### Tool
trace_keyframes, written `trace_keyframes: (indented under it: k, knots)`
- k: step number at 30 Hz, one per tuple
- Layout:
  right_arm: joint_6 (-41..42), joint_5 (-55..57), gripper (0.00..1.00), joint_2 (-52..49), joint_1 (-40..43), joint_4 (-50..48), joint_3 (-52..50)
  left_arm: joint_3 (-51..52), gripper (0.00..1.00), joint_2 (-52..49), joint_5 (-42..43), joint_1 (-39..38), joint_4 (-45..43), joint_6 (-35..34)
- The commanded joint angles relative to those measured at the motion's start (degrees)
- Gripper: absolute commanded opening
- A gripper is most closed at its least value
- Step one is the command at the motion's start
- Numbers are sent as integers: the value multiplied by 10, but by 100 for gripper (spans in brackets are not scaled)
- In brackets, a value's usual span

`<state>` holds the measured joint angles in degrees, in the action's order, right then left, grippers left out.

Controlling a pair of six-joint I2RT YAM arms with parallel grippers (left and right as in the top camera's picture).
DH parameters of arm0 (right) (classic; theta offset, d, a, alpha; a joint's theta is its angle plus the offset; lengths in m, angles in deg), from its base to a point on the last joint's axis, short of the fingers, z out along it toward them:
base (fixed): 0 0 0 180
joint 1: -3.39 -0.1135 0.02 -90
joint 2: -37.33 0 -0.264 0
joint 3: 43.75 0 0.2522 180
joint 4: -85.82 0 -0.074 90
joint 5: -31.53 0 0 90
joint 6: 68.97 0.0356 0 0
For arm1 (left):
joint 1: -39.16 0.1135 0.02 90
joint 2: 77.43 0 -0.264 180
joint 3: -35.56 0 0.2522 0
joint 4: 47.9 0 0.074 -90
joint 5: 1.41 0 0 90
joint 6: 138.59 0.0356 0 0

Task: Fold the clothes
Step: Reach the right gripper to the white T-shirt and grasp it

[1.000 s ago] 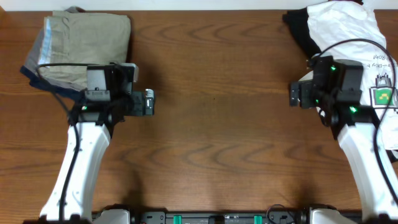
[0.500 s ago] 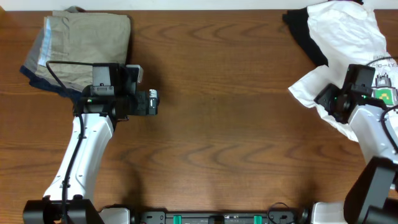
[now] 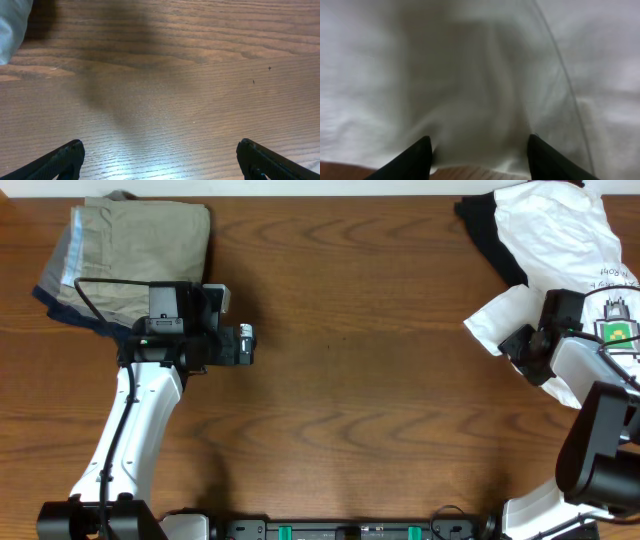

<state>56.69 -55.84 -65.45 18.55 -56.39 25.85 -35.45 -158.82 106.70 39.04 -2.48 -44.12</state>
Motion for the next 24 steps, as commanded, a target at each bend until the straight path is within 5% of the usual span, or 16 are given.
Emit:
trace_keyframes:
  k: [1, 7, 10, 24]
  knots:
    - [4, 1, 54, -28, 2, -7, -3, -11, 98, -2, 10, -2, 0, -3]
    - [-22, 1, 25, -41, 2, -7, -3, -11, 98, -2, 9, -2, 0, -3]
    - [-33, -8, 1, -40, 2, -7, -3, -11, 98, -2, 9, -2, 0, -3]
    - [-199, -201, 1, 67, -2, 102, 90, -11, 98, -2, 10, -2, -22, -3]
